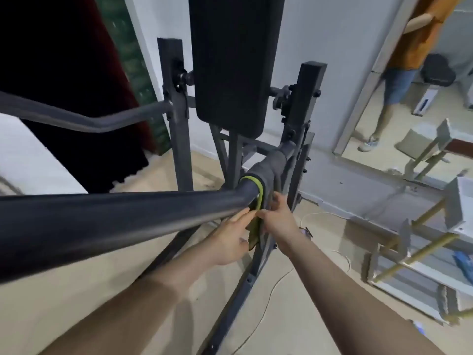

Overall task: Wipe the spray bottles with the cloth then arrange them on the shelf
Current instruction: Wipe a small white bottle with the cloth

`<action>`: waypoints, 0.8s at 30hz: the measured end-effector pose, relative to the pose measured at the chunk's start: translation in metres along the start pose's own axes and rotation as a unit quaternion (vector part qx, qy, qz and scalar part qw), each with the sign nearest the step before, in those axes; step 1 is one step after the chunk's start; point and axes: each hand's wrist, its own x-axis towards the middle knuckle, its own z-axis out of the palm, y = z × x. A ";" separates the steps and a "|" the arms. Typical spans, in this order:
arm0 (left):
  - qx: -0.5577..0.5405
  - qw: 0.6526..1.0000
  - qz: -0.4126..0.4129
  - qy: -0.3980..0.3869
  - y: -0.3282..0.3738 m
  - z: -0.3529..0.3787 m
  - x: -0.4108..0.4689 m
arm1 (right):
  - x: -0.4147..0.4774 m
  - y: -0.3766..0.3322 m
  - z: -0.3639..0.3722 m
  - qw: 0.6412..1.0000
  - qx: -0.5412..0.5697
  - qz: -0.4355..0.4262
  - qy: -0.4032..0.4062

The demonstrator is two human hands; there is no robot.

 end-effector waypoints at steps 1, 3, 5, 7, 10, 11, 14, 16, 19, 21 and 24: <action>0.006 1.000 0.002 0.027 0.002 0.003 0.006 | 0.011 0.000 -0.003 1.000 -0.019 -0.011 0.000; -0.016 0.998 -0.035 0.052 0.011 0.006 0.013 | 0.032 0.002 -0.010 0.998 -0.052 -0.022 0.002; -0.053 0.995 -0.066 0.058 0.027 0.007 0.019 | 0.044 0.004 -0.015 0.997 -0.064 -0.033 -0.002; -0.076 0.988 -0.101 0.085 0.043 0.010 0.024 | 0.046 0.000 -0.023 0.997 -0.059 -0.045 -0.028; -0.103 0.976 -0.118 0.152 0.062 0.010 0.028 | 0.039 -0.013 -0.048 0.996 -0.006 -0.015 -0.086; -0.090 0.975 -0.105 0.173 0.068 0.010 0.028 | 0.034 -0.020 -0.058 0.994 0.008 0.000 -0.111; -0.010 0.975 -0.029 0.218 0.094 0.003 0.028 | 0.016 -0.046 -0.090 0.986 -0.007 -0.006 -0.164; 0.086 0.973 -0.047 0.209 0.111 -0.003 0.033 | -0.001 -0.066 -0.118 0.983 -0.031 -0.035 -0.178; 0.239 0.941 -0.066 0.230 0.131 -0.010 0.039 | -0.033 -0.091 -0.165 0.982 -0.038 -0.083 -0.164; 0.227 0.936 -0.021 0.268 0.141 -0.013 0.043 | -0.057 -0.097 -0.196 0.986 -0.037 -0.097 -0.133; 0.001 0.982 -0.001 0.191 0.161 -0.014 0.051 | -0.087 -0.089 -0.238 0.992 -0.039 -0.122 -0.006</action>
